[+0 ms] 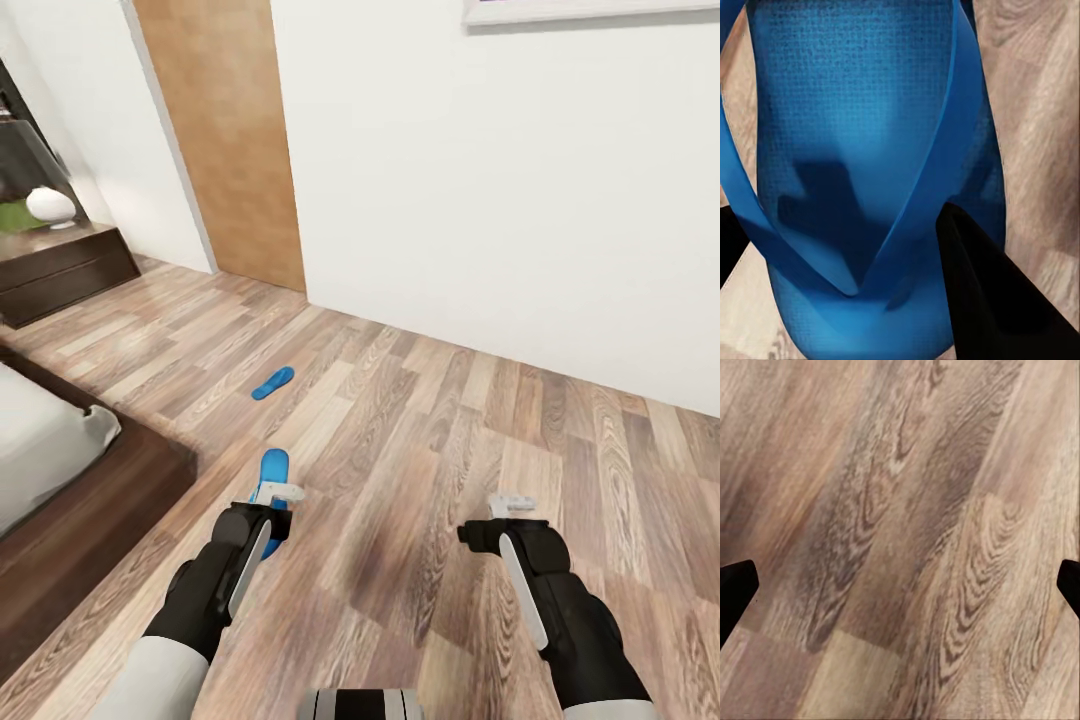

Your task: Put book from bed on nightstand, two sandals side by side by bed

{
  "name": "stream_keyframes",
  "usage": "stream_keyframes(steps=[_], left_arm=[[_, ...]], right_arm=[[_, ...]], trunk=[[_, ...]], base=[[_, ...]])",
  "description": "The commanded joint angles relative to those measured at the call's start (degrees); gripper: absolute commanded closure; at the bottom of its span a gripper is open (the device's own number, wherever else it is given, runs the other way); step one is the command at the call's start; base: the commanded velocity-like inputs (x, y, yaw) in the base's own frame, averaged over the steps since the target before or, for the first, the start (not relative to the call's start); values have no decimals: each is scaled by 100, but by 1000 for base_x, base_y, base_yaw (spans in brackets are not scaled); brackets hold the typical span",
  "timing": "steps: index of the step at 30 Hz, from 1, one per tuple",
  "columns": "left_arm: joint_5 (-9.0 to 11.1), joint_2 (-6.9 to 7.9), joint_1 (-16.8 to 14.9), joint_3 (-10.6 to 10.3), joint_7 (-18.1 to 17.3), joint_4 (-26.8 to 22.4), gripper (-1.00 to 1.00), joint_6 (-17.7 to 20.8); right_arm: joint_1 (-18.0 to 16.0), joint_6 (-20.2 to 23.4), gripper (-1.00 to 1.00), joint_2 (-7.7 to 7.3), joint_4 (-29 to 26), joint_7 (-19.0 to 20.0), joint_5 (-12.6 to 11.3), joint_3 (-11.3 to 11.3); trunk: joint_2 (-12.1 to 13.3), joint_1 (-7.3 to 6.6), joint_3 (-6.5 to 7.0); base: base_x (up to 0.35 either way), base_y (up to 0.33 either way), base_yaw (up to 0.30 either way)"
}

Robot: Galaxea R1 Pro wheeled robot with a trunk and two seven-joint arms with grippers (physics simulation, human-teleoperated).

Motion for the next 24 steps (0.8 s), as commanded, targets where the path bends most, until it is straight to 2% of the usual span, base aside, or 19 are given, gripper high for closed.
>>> stream_keyframes(steps=[1, 8, 24], left_arm=[[-32, -1, -4, -7, -8, -2, 100, 32], [-32, -1, -4, -9, -9, -2, 100, 32], [-23, -10, -4, -15, -6, 3, 100, 32]], right_arm=[[-1, 24, -100, 0, -6, -25, -13, 1], [-1, 21, -100, -7, -14, -22, -13, 1], [-1, 21, -100, -8, -14, -21, -13, 1]], trunk=[[-2, 2, -1], [-2, 2, 11], [-2, 2, 12]], base=[[337, -118, 269], [336, -118, 172], [336, -121, 8]])
